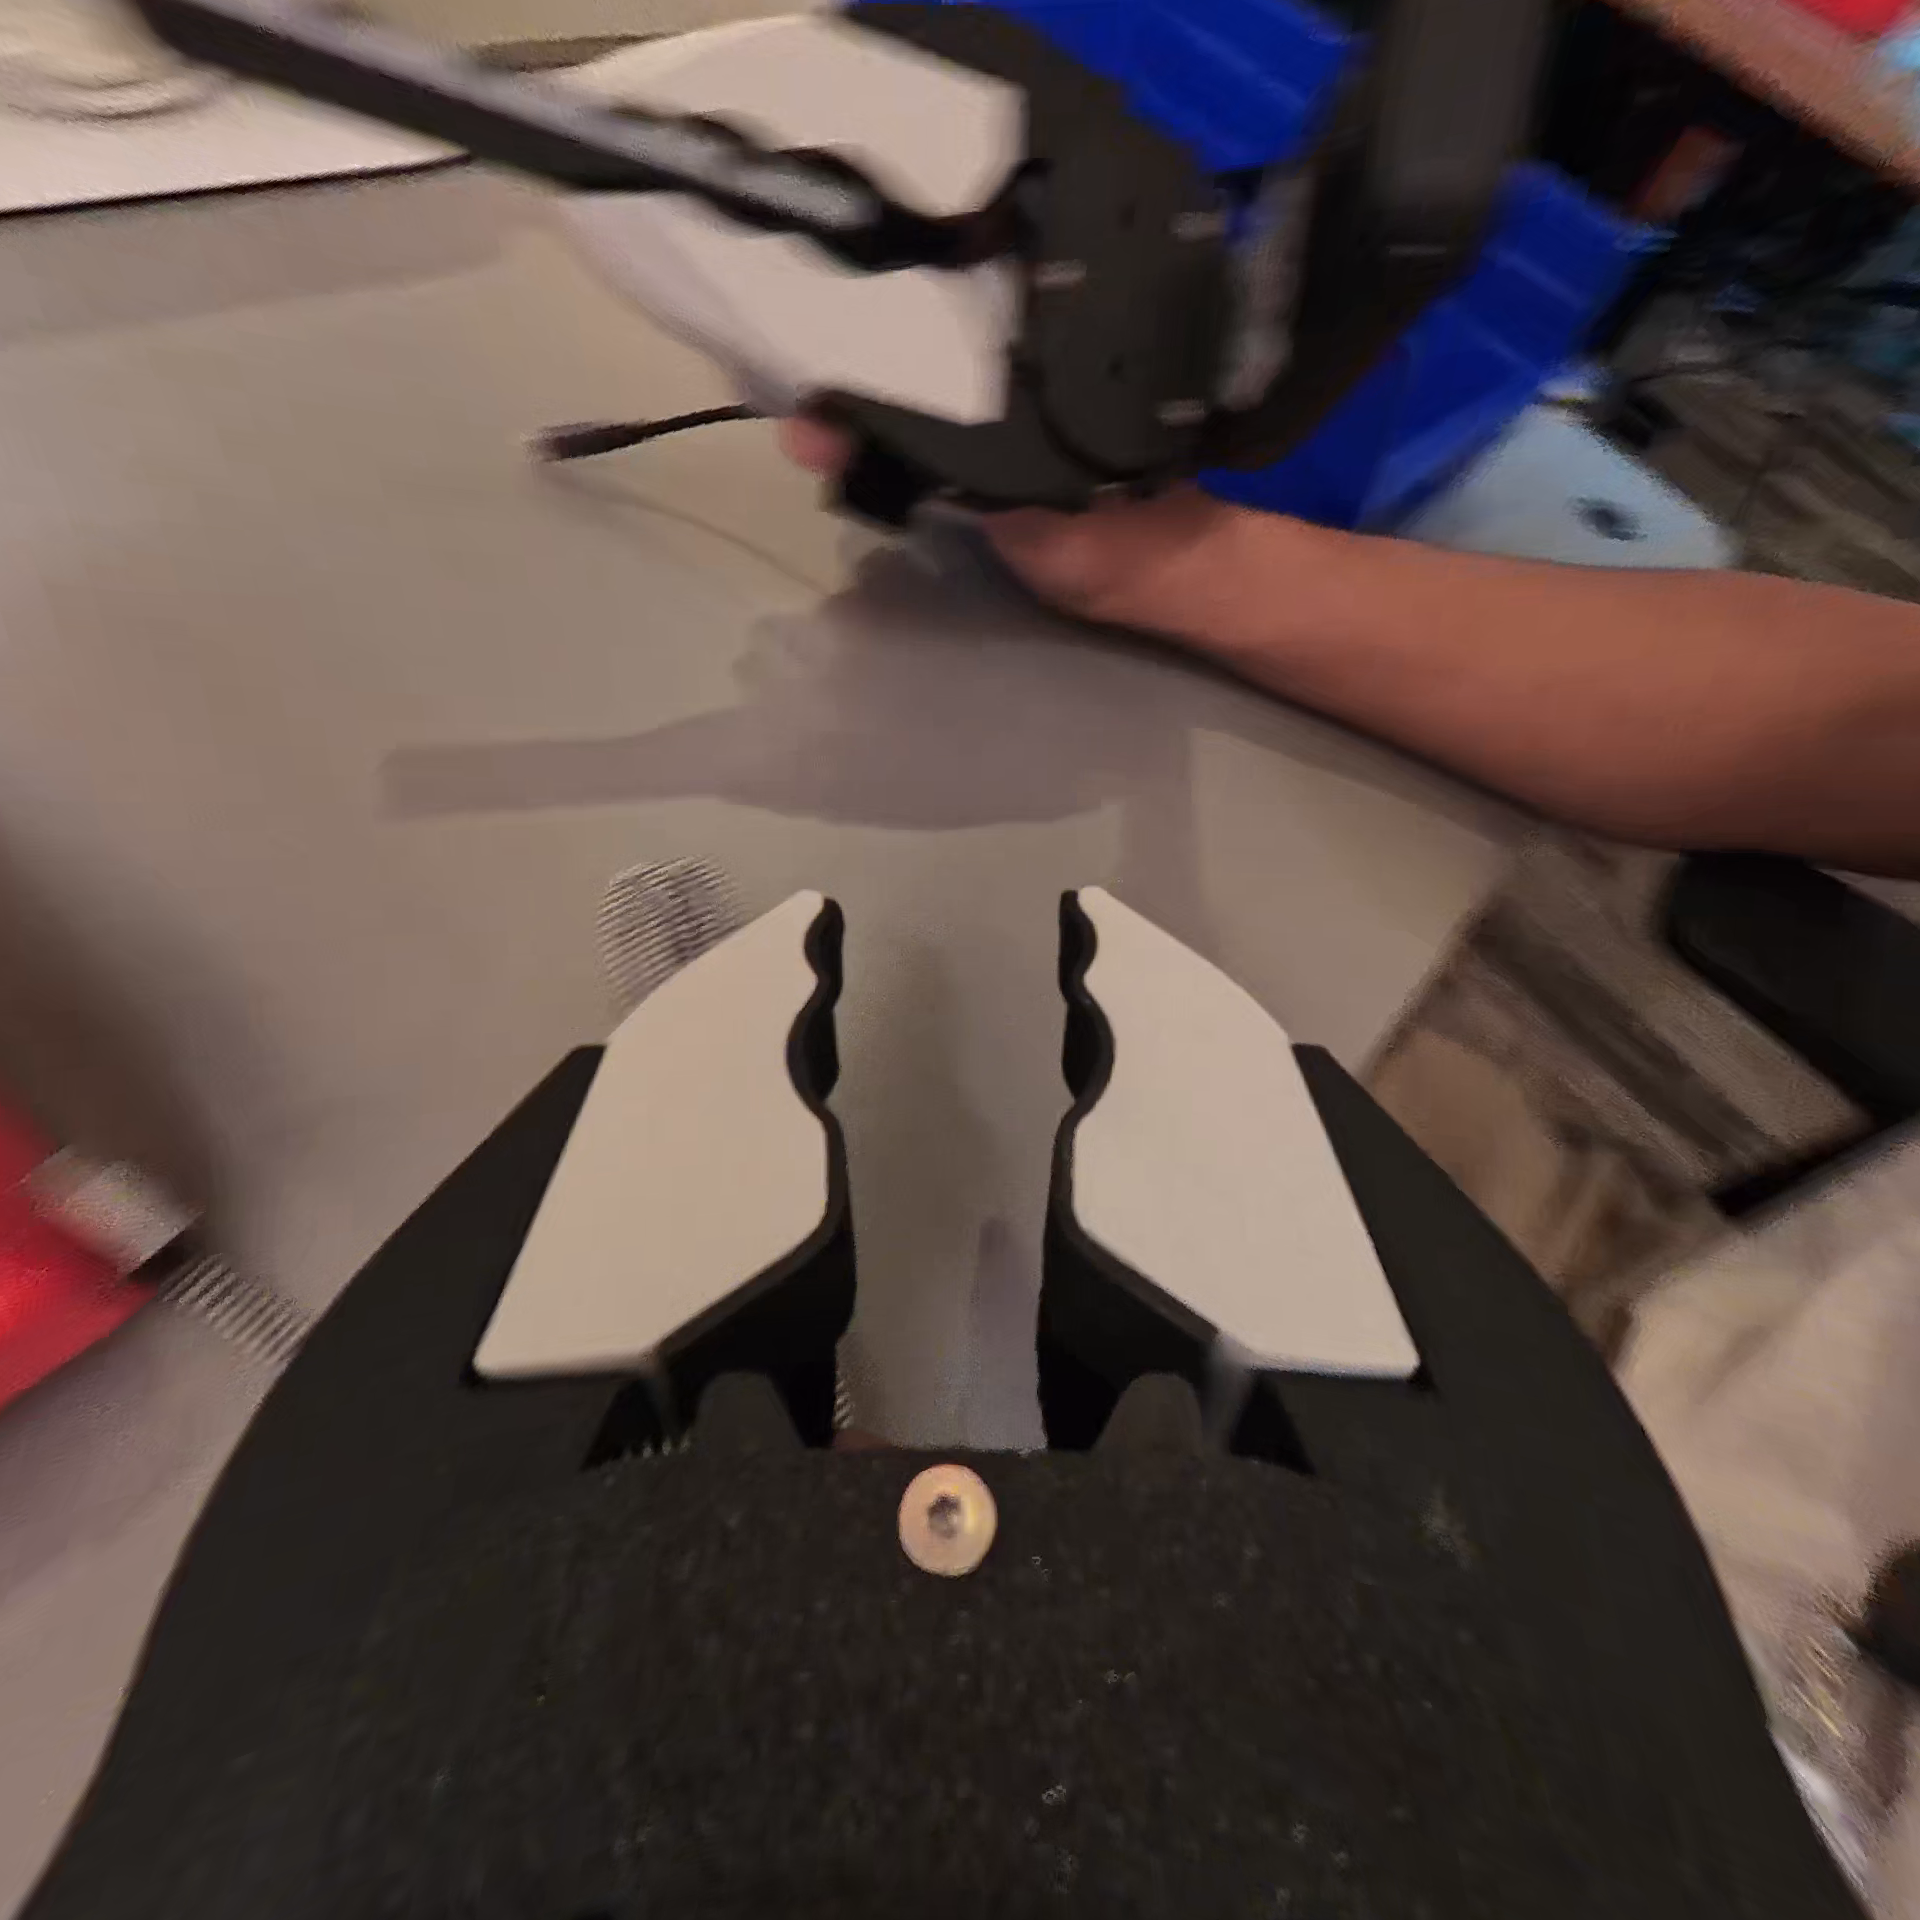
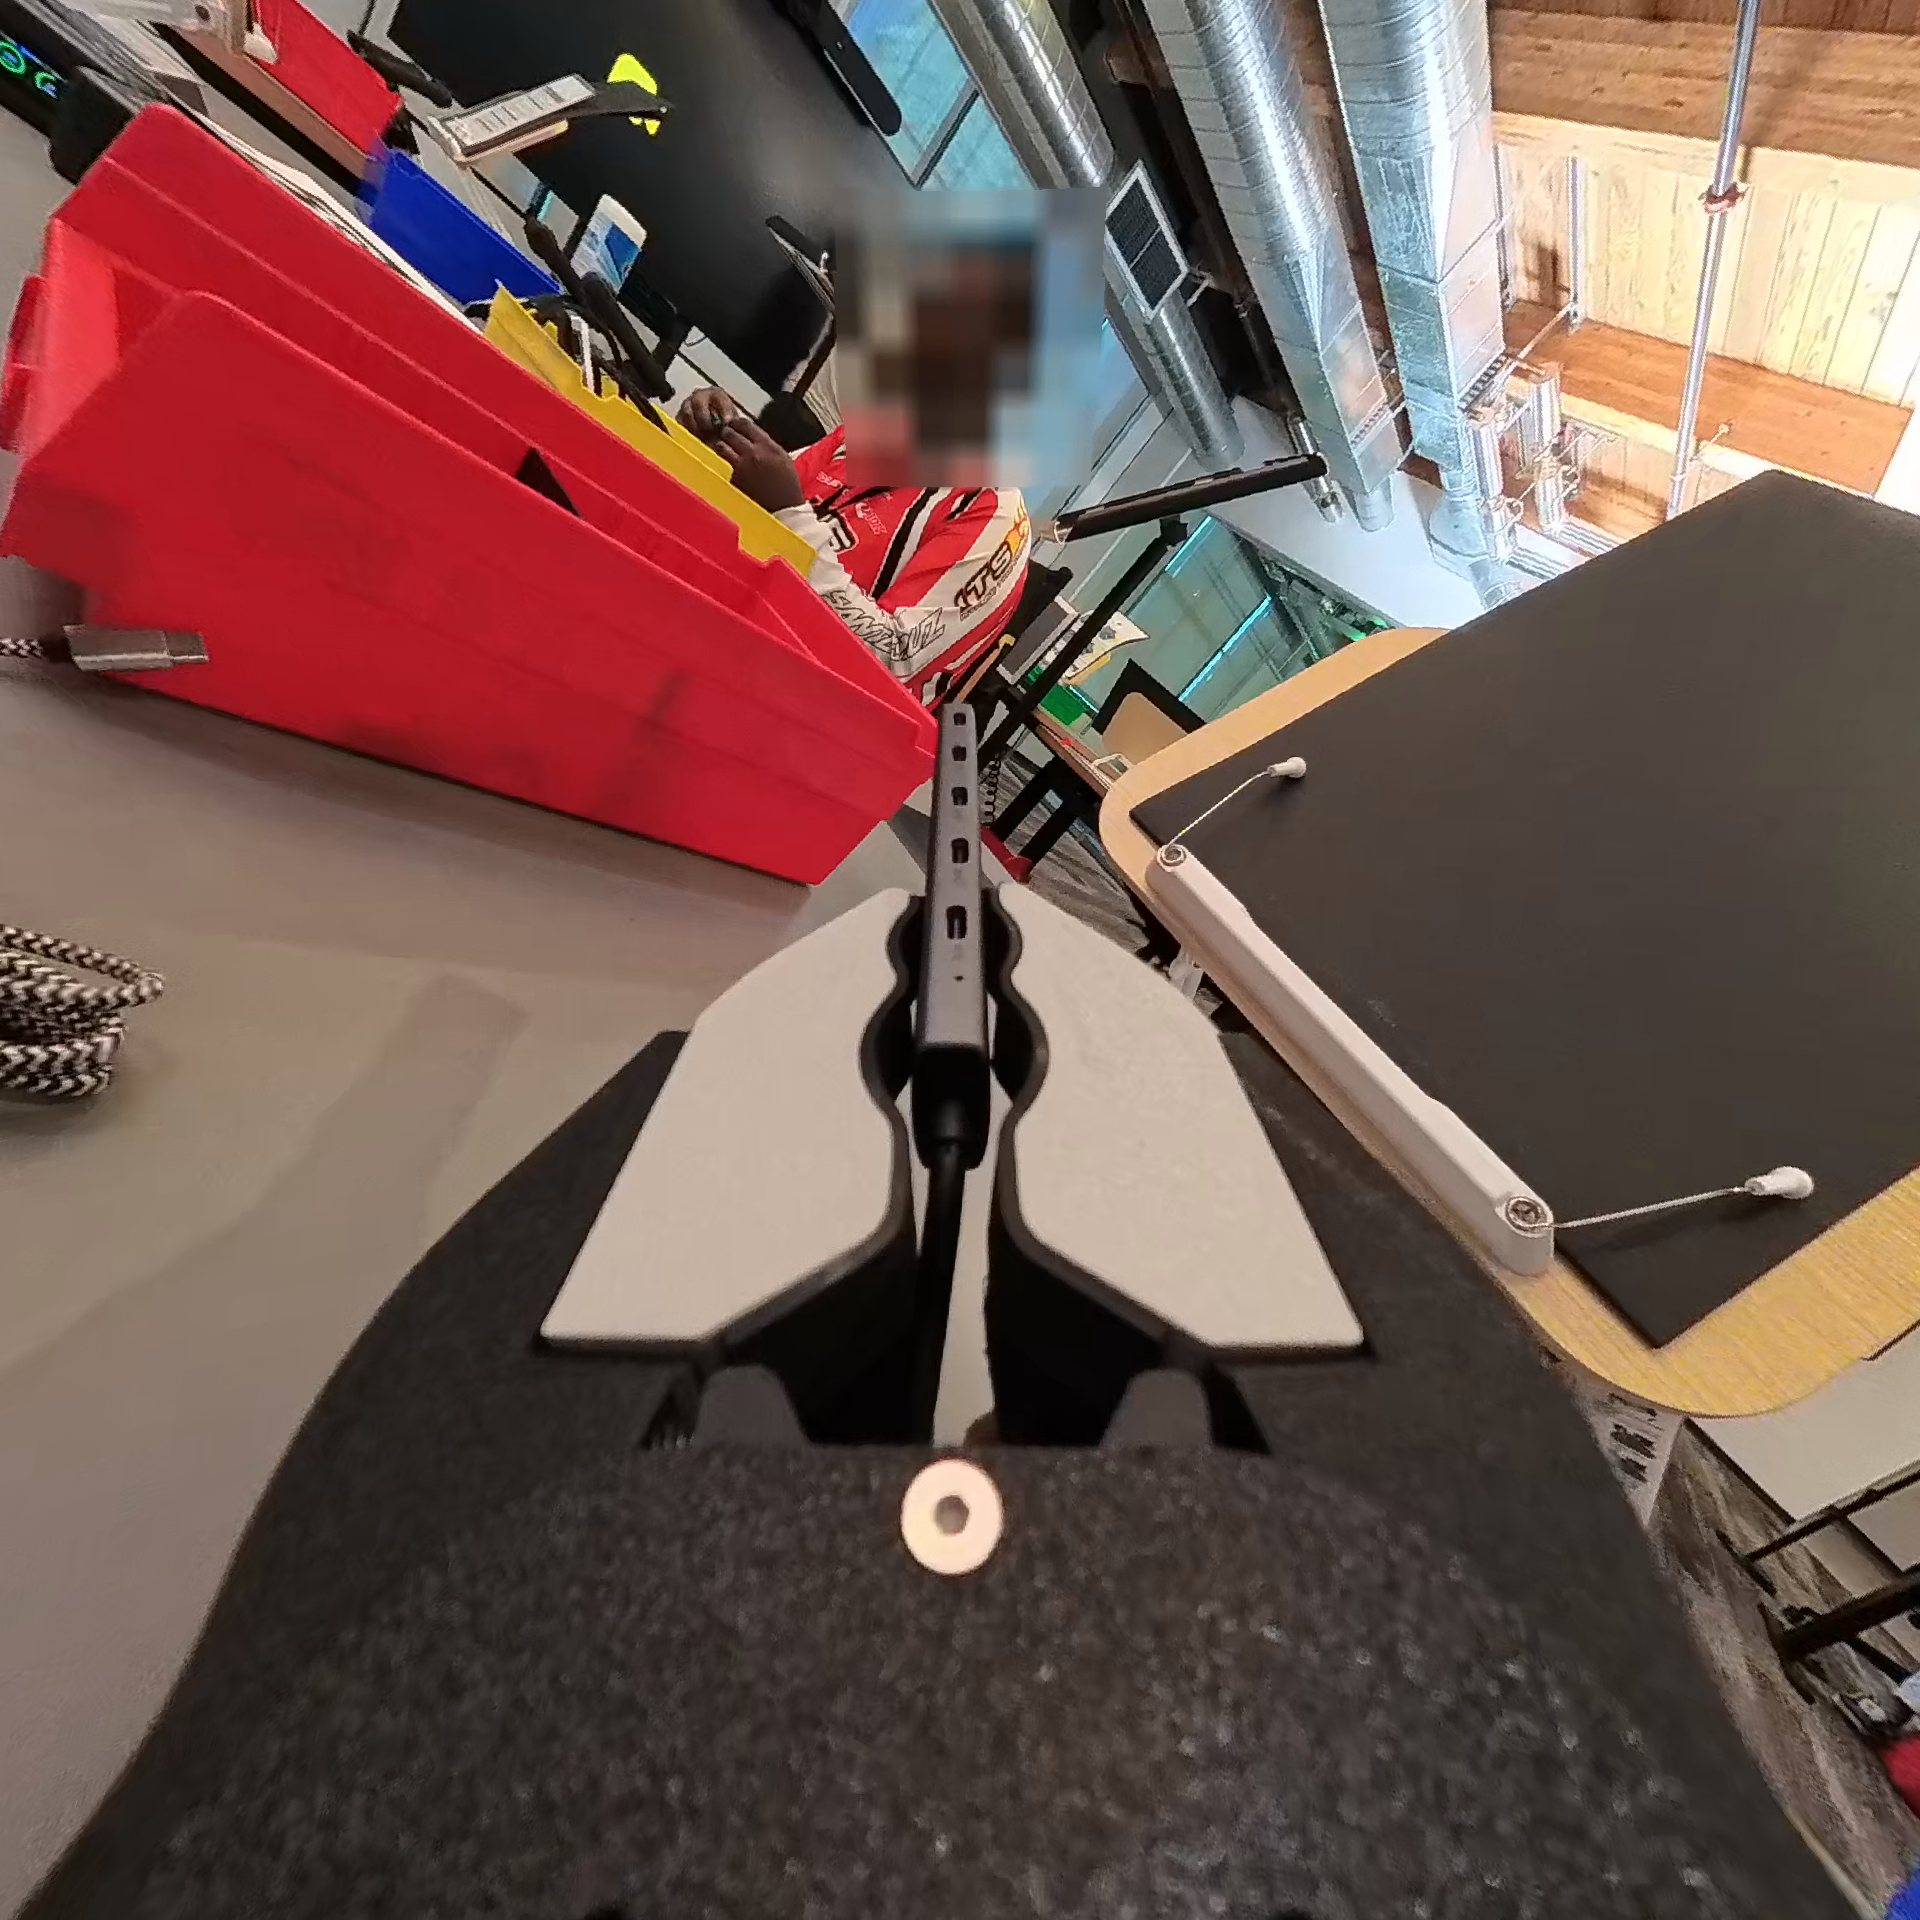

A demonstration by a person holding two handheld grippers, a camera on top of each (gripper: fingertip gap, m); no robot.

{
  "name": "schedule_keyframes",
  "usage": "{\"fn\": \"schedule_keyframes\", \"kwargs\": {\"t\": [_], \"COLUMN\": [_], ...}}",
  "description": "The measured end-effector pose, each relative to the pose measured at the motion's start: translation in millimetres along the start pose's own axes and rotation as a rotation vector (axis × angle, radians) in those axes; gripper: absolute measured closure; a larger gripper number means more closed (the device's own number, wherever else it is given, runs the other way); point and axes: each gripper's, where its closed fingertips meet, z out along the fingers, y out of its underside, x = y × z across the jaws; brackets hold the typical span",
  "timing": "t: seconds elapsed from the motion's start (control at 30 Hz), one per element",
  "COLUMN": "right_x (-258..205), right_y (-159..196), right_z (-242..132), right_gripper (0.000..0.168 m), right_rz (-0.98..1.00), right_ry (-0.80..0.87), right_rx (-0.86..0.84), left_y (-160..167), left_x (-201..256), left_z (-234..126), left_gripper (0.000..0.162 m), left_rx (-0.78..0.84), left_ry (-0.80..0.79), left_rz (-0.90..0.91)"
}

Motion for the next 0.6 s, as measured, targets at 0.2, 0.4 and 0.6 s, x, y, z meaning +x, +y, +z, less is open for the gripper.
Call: {"fn": "schedule_keyframes", "kwargs": {"t": [0.2, 0.4, 0.6], "right_x": [-3, -7, -10], "right_y": [0, -1, 0], "right_z": [1, 2, 2], "right_gripper": [0.159, 0.159, 0.159], "right_rz": [-0.007, -0.014, -0.022], "right_ry": [-0.013, -0.03, -0.039], "right_rx": [-0.004, -0.001, -0.005], "left_y": [60, 76, 66], "left_x": [-124, -125, -102], "left_z": [-38, -17, 6], "left_gripper": [0.124, 0.123, 0.129], "left_rx": [-0.16, -0.194, -0.186], "left_ry": [-0.667, -0.623, -0.469], "left_rz": [-0.209, -0.296, -0.256]}}
